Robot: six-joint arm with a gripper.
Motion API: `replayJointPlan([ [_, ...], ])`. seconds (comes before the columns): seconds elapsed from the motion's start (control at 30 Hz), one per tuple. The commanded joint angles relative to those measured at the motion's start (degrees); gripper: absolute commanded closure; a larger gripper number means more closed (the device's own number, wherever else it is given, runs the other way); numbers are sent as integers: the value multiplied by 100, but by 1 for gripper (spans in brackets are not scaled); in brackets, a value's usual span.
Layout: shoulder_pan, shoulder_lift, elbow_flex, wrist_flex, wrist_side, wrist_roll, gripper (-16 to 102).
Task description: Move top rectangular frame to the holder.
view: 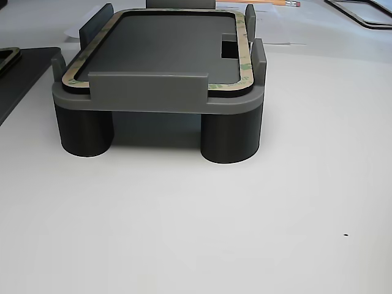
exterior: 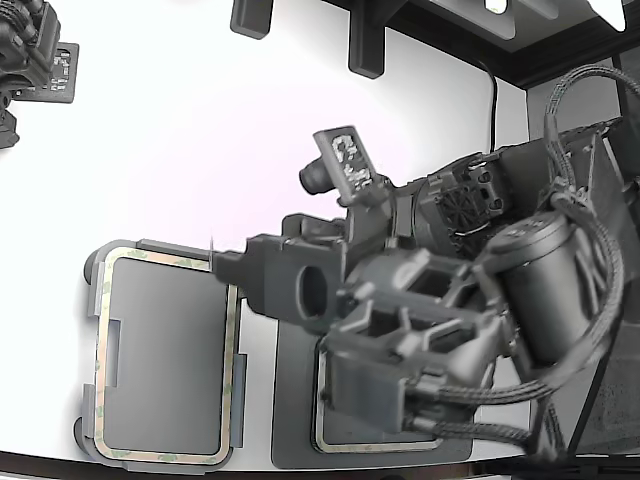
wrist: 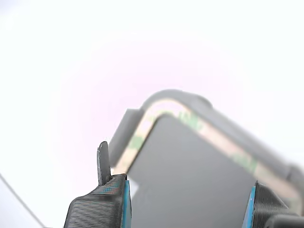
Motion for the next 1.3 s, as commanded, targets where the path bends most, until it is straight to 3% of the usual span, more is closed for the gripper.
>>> replayJointPlan([
  [0.0, -264, 1336, 1072, -686, 167, -3129, -14],
  [0.1, -721, 2751, 2602, -1450, 123, -5142, -14],
  [0.27, -1758, 5054, 4816, -2575, -1143, -7471, -14],
  [0.33, -1995, 5528, 5229, -2725, -1468, -7840, -14],
  [0.53, -2206, 6768, 6434, -3111, -1679, -8279, -14],
  [0.7, -2355, 7321, 6935, -2988, -1863, -8183, -14],
  [0.83, -3349, 7497, 7181, -3067, -3085, -8455, -14],
  [0.87, -3437, 7515, 7181, -3059, -3164, -8481, -14],
  [1.27, -3437, 7541, 7189, -3023, -2795, -8332, -14],
])
